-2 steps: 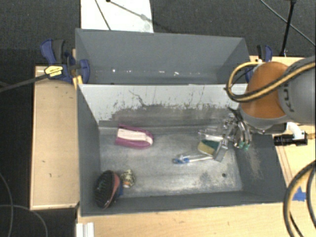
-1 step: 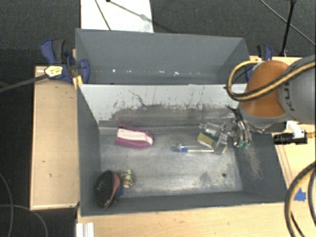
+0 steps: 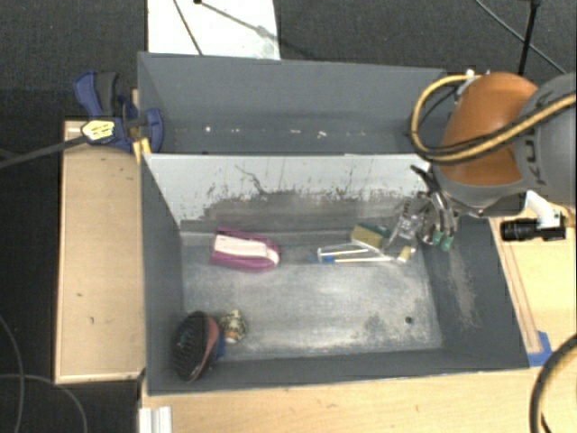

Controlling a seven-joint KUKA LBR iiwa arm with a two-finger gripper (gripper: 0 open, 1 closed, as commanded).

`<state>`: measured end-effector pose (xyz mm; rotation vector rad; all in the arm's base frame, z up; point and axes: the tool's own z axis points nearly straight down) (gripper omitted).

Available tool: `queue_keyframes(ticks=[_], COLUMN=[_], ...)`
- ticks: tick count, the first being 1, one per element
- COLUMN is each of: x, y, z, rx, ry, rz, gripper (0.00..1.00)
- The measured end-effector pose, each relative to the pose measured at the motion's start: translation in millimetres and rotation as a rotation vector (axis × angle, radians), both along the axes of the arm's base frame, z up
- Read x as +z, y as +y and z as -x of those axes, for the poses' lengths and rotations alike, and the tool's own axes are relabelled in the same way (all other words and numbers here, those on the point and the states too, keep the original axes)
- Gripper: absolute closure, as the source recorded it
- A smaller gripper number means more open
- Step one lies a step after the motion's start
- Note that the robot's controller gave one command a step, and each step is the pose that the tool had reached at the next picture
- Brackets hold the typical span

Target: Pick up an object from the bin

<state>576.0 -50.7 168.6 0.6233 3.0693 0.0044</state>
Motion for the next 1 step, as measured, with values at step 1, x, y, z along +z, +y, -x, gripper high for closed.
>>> queue_keyframes(ticks=[1], x=[84.1], y=[-16.2], z=[7.8], rx=[-0.065], ry=[-0.001], rz=[0.002], gripper=[1.0])
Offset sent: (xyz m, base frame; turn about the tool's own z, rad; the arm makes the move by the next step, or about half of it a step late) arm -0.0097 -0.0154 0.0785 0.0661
